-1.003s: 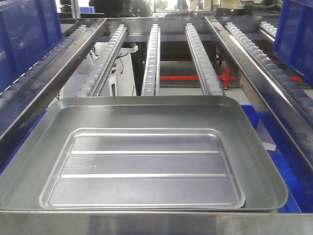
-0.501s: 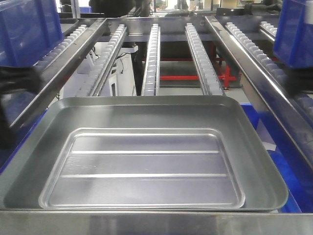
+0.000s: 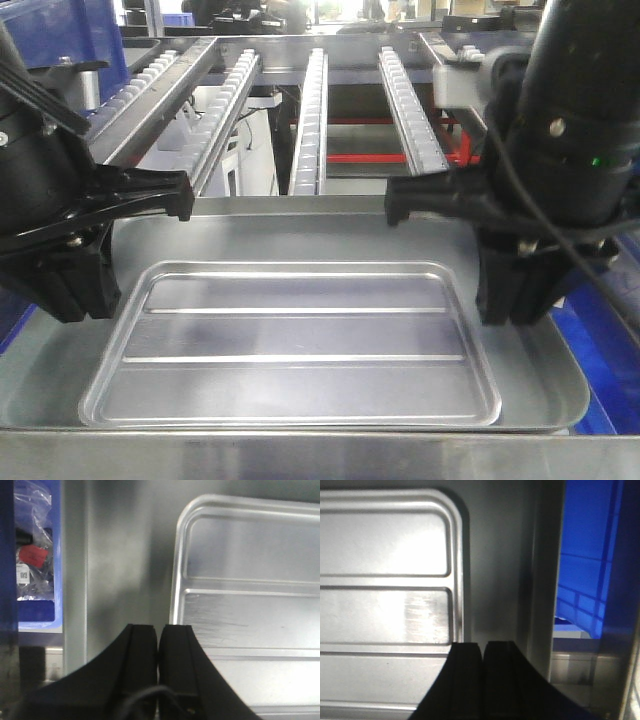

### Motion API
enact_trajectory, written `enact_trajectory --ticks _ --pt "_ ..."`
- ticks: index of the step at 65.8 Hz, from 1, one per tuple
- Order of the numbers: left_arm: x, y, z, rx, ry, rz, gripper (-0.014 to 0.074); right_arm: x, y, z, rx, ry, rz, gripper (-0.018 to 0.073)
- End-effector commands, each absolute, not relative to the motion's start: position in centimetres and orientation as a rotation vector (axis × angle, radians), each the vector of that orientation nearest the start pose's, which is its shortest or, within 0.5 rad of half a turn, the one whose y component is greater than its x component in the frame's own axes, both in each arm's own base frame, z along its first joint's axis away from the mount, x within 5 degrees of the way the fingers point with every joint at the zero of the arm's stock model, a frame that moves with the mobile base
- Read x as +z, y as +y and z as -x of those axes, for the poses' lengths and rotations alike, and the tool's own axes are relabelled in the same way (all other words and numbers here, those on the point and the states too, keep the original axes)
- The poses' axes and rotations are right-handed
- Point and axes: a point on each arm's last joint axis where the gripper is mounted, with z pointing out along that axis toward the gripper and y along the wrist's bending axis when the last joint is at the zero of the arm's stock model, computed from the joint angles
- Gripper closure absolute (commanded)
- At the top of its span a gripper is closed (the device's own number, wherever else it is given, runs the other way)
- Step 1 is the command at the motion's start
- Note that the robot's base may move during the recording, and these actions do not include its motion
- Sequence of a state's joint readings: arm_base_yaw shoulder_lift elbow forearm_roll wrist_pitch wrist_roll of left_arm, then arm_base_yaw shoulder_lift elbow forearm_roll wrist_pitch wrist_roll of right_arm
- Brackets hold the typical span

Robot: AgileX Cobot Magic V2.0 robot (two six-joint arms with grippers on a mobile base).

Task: Grab silver tray and place in blue box
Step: 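Lower both grippers onto the tray's side rims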

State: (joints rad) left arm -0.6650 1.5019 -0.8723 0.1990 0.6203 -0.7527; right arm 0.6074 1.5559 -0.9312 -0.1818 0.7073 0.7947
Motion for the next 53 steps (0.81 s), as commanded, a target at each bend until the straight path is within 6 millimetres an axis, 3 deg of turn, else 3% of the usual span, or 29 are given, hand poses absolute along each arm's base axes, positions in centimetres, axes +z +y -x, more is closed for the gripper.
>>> enact_trajectory --ticks 1,9,27,46,53 --pt "23.04 -16.96 -22.98 -0.268 2.671 -0.06 0.0603 22.72 16.45 -24.76 0.213 2.727 -0.044 0.0483" --pt "23.04 -16.96 -22.98 -0.268 2.671 -0.06 0.0603 22.65 17.14 -24.59 0.218 2.713 0.054 0.0479" --pt "23.04 -16.97 -22.97 -0.27 2.672 -0.058 0.0603 22.4 17.17 -24.85 0.214 2.721 0.047 0.0475" --pt "23.07 -17.02 -23.01 -0.277 2.666 -0.058 0.0602 22.39 17.21 -24.81 0.222 2.724 0.038 0.0298" --pt "23.12 -17.1 -23.08 -0.288 2.656 -0.062 0.0471 22.39 17.21 -24.81 0.222 2.724 0.038 0.0267"
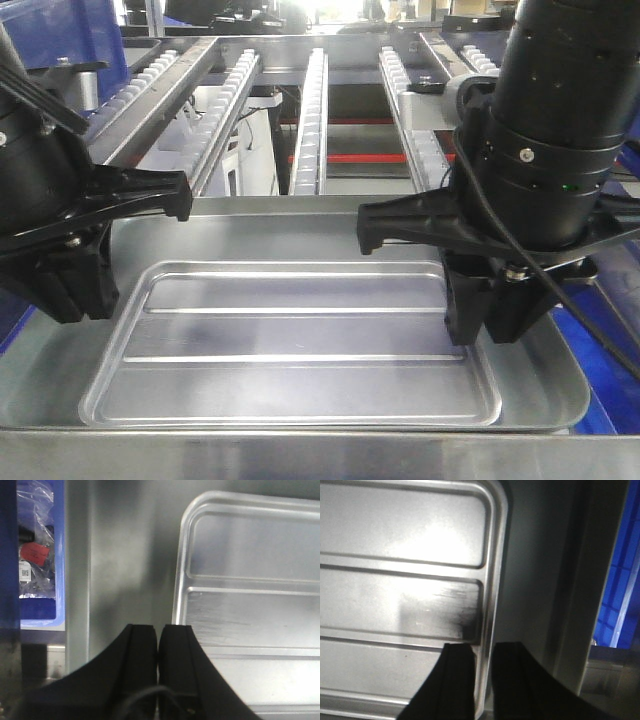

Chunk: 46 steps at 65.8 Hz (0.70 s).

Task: Grab silver tray and place in blue box
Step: 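Lower both grippers onto the tray's side rims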

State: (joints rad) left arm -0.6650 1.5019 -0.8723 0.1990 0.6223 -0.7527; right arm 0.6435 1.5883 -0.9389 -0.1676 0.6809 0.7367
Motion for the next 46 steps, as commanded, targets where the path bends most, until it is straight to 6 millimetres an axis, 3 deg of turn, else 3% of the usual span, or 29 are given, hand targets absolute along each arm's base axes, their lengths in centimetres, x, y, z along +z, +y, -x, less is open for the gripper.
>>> enact_trajectory --ticks 1,6,10,26,46 --pt "23.1 -17.1 -23.1 -0.288 2.656 -0.062 0.0421 22.4 17.2 -24.8 0.224 2.723 0.039 0.0263" --pt "23.1 -17.1 -23.1 -0.284 2.659 -0.061 0.0272 22.4 17.3 -24.9 0.231 2.716 0.039 0.0237" --pt "23.1 -17.1 -23.0 -0.291 2.66 -0.056 0.0219 22.5 17.3 -24.9 0.236 2.708 0.043 0.0211" --pt "23.2 -17.3 -23.2 -0.321 2.635 -0.058 0.0296 22.5 17.3 -25.0 0.238 2.7 0.047 0.0174" --pt "21.7 -17.5 -23.5 -0.261 2.7 -0.06 0.03 21.9 17.5 -25.2 0.235 2.718 0.018 0.0174"
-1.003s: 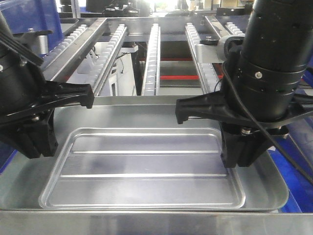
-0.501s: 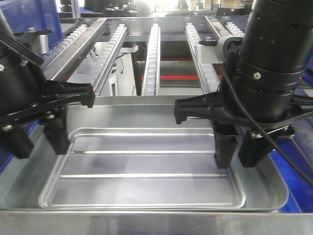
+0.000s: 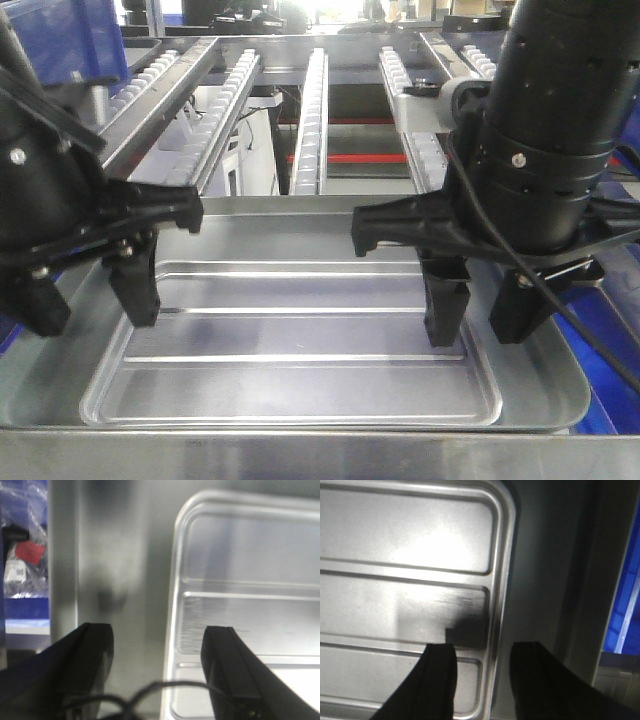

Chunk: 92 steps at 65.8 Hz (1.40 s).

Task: Grab silver tray and place in blue box
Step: 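Lower both grippers onto the tray's side rims, then close both grippers on the tray's side rims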

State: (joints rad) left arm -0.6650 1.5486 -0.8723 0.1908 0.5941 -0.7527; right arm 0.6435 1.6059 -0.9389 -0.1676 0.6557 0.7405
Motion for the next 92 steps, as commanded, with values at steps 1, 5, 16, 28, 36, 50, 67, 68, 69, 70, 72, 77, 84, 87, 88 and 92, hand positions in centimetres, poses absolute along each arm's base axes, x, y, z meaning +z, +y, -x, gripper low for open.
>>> enact_trajectory --ticks 1,5,16,28,36,50,67,68,69,70,72,77,84,87,88,92 --pt "21.6 -17.5 -23.5 -0.254 2.706 -0.06 0.03 21.9 17.5 -25.2 0.236 2.717 0.018 0.0174" --pt "21.5 -17.4 -23.4 -0.24 2.719 -0.059 0.03 21.9 17.5 -25.2 0.243 2.711 0.019 0.0174" --pt "21.2 -17.4 -23.4 -0.23 2.729 -0.059 0.03 21.9 17.6 -25.3 0.254 2.708 0.006 0.0174" --pt "21.3 -17.5 -23.6 -0.251 2.706 -0.065 0.03 21.9 17.6 -25.3 0.26 2.704 0.002 0.0174" --pt "21.3 -17.5 -23.6 -0.251 2.706 -0.066 0.03 21.8 17.6 -25.3 0.259 2.705 0.003 0.0174" --pt "21.3 -17.5 -23.6 -0.251 2.706 -0.066 0.03 21.3 16.9 -26.0 0.243 2.72 -0.05 0.0174" --pt "21.4 -17.7 -23.6 -0.268 2.695 -0.063 0.03 21.1 16.9 -26.1 0.238 2.718 -0.044 0.0174" --pt "21.4 -17.7 -23.6 -0.268 2.695 -0.063 0.03 21.1 16.8 -26.1 0.237 2.718 -0.046 0.0174" --pt "21.4 -17.7 -23.6 -0.268 2.695 -0.063 0.03 21.1 16.8 -26.1 0.235 2.72 -0.046 0.0174" --pt "21.4 -17.7 -23.6 -0.268 2.695 -0.063 0.03 21.1 16.8 -26.1 0.234 2.721 -0.046 0.0174" --pt "21.4 -17.7 -23.6 -0.268 2.695 -0.063 0.03 21.0 16.8 -26.1 0.228 2.727 -0.046 0.0174" --pt "21.4 -17.7 -23.6 -0.268 2.695 -0.063 0.03 20.7 16.8 -26.2 0.222 2.735 -0.046 0.0174" --pt "21.4 -17.7 -23.6 -0.268 2.695 -0.063 0.03 20.2 16.9 -26.3 0.21 2.749 -0.045 0.0174" --pt "21.4 -17.7 -23.6 -0.268 2.695 -0.063 0.03 20.0 16.9 -26.3 0.205 2.755 -0.045 0.0175" --pt "21.4 -17.7 -23.6 -0.268 2.695 -0.063 0.03 20.0 16.9 -26.3 0.204 2.756 -0.045 0.0176" --pt "21.4 -17.7 -23.6 -0.268 2.695 -0.063 0.03 20.0 17.0 -26.3 0.205 2.755 -0.045 0.0176"
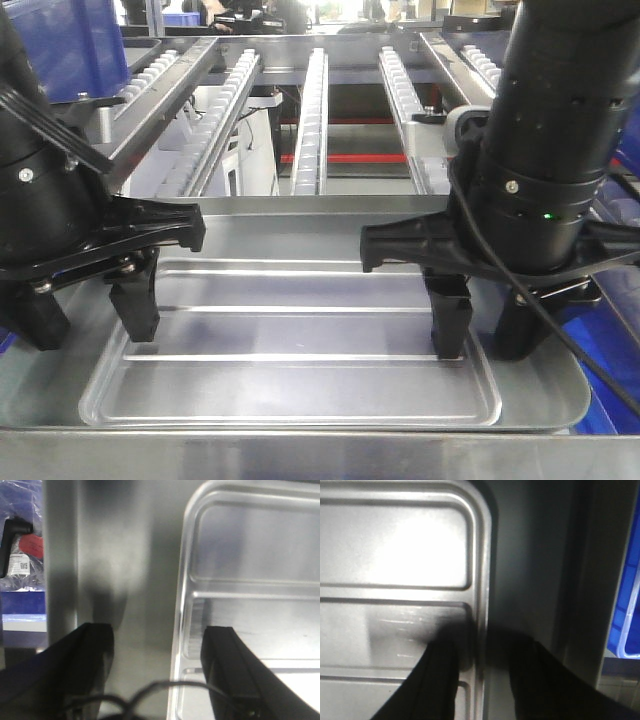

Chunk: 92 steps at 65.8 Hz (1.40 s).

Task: Grab silver tray and place in blue box
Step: 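Close both grippers on the tray's side rims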

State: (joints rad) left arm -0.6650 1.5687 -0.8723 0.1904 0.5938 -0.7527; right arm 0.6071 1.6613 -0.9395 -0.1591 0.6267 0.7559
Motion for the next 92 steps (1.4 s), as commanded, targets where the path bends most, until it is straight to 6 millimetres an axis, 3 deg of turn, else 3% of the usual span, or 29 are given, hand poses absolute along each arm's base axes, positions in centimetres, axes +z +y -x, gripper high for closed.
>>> enact_trajectory --ticks 1,28,55,62,68,79,83,92 --pt "21.4 -17.7 -23.6 -0.268 2.695 -0.063 0.03 20.0 17.0 -26.3 0.205 2.755 -0.045 0.0176" --pt "19.5 -18.0 -24.0 -0.224 2.758 -0.057 0.03 20.0 17.0 -26.3 0.206 2.754 -0.044 0.0176" --pt "19.4 -18.0 -24.0 -0.224 2.765 -0.051 0.0301 20.0 17.0 -26.3 0.206 2.754 -0.044 0.0176" --pt "19.3 -18.0 -24.0 -0.223 2.767 -0.051 0.0348 20.0 17.0 -26.3 0.206 2.754 -0.044 0.0182" --pt "19.3 -18.0 -24.0 -0.22 2.769 -0.051 0.0449 20.0 17.0 -26.3 0.206 2.754 -0.044 0.0235" --pt "19.3 -17.9 -23.9 -0.211 2.777 -0.05 0.0615 20.0 16.9 -26.3 0.203 2.756 -0.045 0.0431" --pt "19.3 -17.9 -23.9 -0.208 2.779 -0.05 0.061 20.0 16.9 -26.3 0.203 2.756 -0.045 0.0497" --pt "19.3 -17.9 -23.9 -0.207 2.782 -0.048 0.061 20.0 16.9 -26.3 0.203 2.756 -0.045 0.0499"
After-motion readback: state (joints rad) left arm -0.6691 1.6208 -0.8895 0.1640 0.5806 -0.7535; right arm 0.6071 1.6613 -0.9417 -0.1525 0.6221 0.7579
